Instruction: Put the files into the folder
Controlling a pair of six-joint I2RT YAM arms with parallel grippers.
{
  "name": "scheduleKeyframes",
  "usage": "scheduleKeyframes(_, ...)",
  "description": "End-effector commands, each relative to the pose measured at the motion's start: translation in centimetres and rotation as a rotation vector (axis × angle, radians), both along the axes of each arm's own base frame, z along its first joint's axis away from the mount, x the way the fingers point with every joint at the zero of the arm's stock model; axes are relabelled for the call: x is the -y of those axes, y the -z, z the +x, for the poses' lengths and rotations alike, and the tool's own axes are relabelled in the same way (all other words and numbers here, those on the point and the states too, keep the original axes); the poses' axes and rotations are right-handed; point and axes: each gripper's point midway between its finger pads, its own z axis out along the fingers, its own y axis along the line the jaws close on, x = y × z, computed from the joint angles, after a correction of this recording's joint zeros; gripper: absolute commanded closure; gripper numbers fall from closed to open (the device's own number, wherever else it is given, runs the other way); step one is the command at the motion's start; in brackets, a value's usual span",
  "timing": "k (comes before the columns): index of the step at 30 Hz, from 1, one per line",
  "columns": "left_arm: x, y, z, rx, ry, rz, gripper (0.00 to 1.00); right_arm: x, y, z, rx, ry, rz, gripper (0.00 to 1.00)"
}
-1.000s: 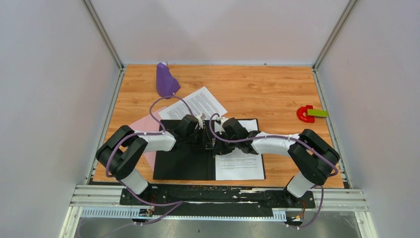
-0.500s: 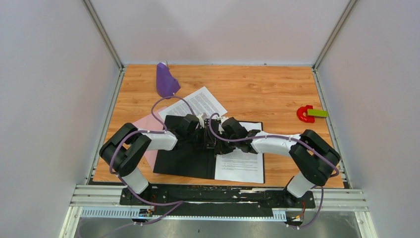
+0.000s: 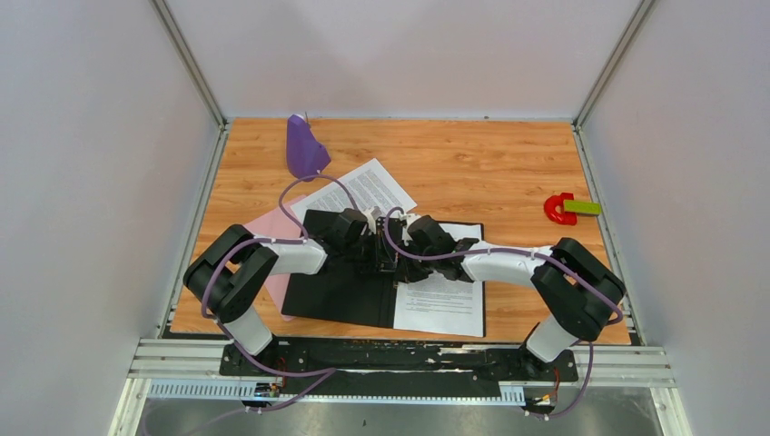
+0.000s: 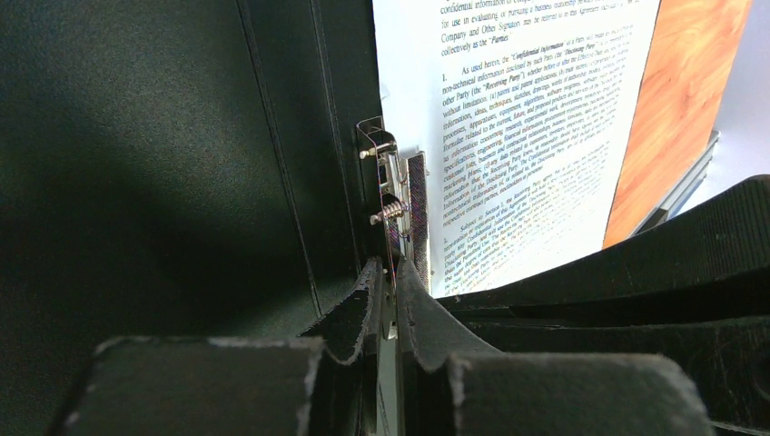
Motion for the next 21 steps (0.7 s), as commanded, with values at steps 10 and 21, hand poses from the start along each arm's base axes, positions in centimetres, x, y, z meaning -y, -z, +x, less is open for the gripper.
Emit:
scheduleKeyframes(10, -8.0, 7.0, -3.7, -0.113, 0.000, 0.430, 0.90, 7.1, 6.1, -2.3, -0.093, 0.047, -0.342, 1.00)
scheduleKeyframes(21, -8.8, 8.4, -4.0, -0.130, 0.001, 0.476, 1.00, 5.2, 2.9, -1.8, -0.080, 0.048, -0.224, 0.94)
